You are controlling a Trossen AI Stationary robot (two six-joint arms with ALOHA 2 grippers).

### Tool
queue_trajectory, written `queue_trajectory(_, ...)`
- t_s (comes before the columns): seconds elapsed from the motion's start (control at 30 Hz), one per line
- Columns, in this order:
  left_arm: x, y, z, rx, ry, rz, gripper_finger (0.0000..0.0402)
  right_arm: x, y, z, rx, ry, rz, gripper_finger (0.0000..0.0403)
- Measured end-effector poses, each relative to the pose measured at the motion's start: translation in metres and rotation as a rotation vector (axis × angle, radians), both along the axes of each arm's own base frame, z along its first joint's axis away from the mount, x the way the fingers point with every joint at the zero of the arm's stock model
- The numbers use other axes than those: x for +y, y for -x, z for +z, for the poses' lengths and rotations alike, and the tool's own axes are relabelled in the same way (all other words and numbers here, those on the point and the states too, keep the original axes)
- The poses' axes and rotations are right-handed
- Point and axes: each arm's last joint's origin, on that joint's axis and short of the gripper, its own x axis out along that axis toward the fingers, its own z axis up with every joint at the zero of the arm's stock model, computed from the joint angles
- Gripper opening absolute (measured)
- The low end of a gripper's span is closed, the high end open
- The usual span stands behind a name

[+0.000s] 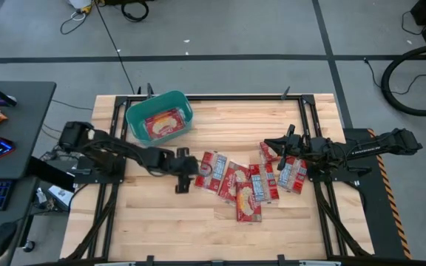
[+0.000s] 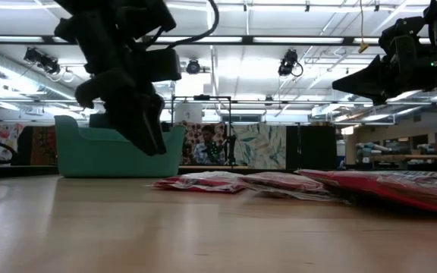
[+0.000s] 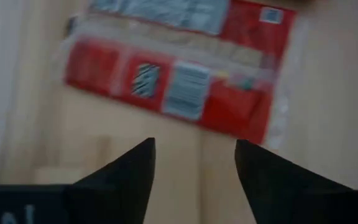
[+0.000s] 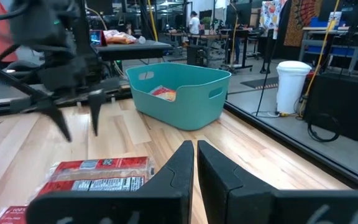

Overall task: Sort popcorn bags into baskets
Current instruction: Put the red popcorn bag into the green bin

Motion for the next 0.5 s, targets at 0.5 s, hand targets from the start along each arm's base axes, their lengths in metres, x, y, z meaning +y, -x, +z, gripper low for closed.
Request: queue_trajectory(0.5, -0.056, -0.028, -0.017, -0.012, -0.111, -0.147, 0.0257, 0.000, 0.000, 0.001, -0.008, 0.000, 0.000, 0.0025)
